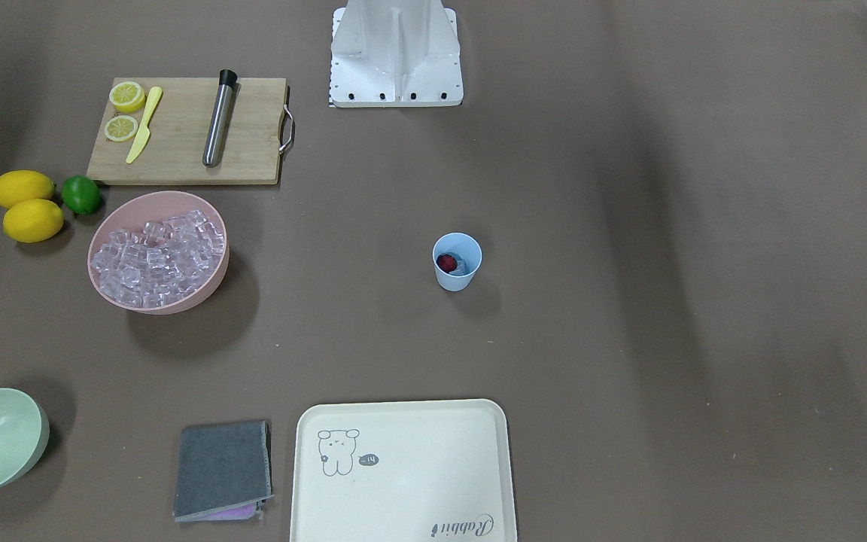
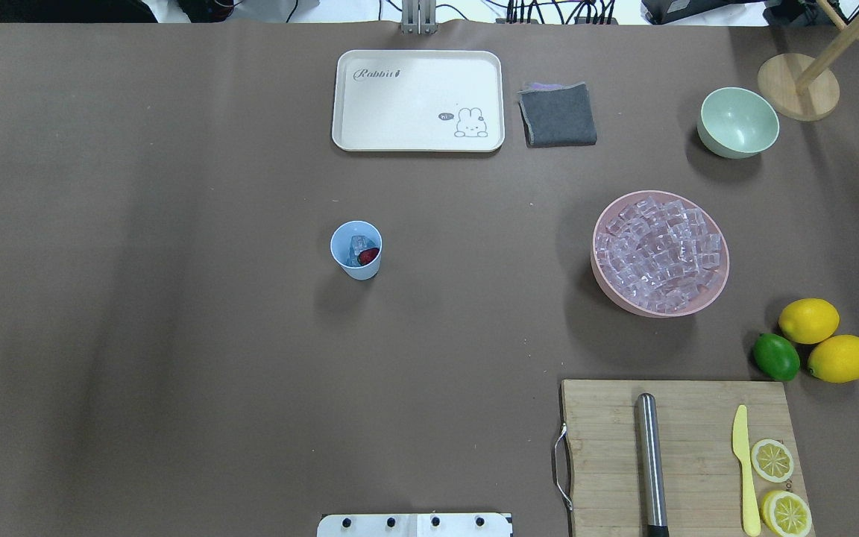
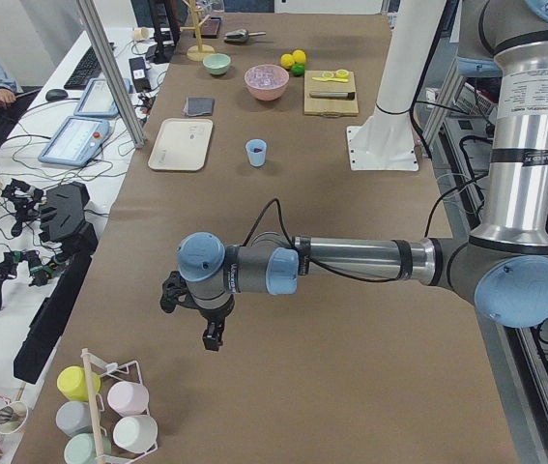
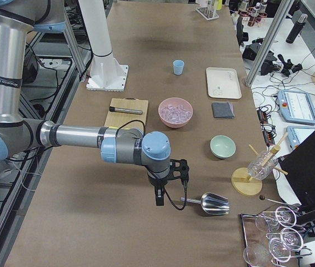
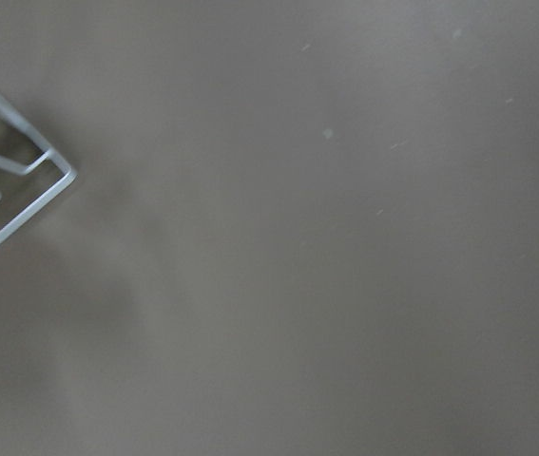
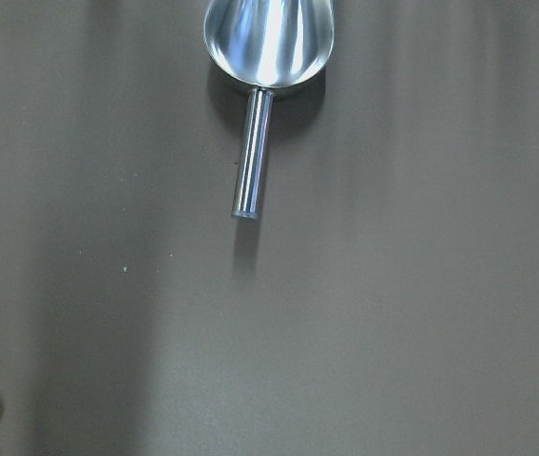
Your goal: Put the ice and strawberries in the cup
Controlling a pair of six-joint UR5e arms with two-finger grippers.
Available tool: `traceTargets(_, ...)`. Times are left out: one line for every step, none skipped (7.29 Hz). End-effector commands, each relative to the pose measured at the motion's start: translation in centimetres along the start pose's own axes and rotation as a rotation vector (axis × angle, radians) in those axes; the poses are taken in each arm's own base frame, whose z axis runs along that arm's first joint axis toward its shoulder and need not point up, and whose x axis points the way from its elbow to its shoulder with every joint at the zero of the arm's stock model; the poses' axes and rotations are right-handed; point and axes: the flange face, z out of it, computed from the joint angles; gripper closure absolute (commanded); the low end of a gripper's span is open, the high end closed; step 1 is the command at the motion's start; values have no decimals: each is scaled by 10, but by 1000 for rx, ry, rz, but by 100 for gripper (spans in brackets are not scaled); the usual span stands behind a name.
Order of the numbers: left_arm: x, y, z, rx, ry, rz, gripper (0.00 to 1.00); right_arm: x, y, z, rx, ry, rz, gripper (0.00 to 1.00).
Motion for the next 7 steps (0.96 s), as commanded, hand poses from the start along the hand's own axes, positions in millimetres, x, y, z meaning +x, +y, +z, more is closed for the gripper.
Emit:
traceTargets(-11, 4, 5, -24, -52, -28, 2, 2, 4, 4, -9, -2, 2, 0)
traceTargets(-12, 6, 7, -26, -52, -30, 2, 2, 5, 4, -9, -2, 8, 0)
traceTargets(-14, 10, 10, -29, -47, -33, 2, 3, 5, 5, -11, -3, 13, 0)
traceTargets(-11, 10, 6, -23, -49, -27, 2, 1, 4, 3, -7, -10, 19, 0)
traceTargets(-11, 10, 7, -23, -49, -27, 2, 0, 3, 2, -5, -20, 49, 0)
traceTargets(-16, 13, 12, -35, -49, -34, 2, 0, 3, 3, -6, -20, 55, 0)
traceTargets(-16, 18, 11, -32, -48, -33, 2, 0, 3, 3, -6, -20, 53, 0)
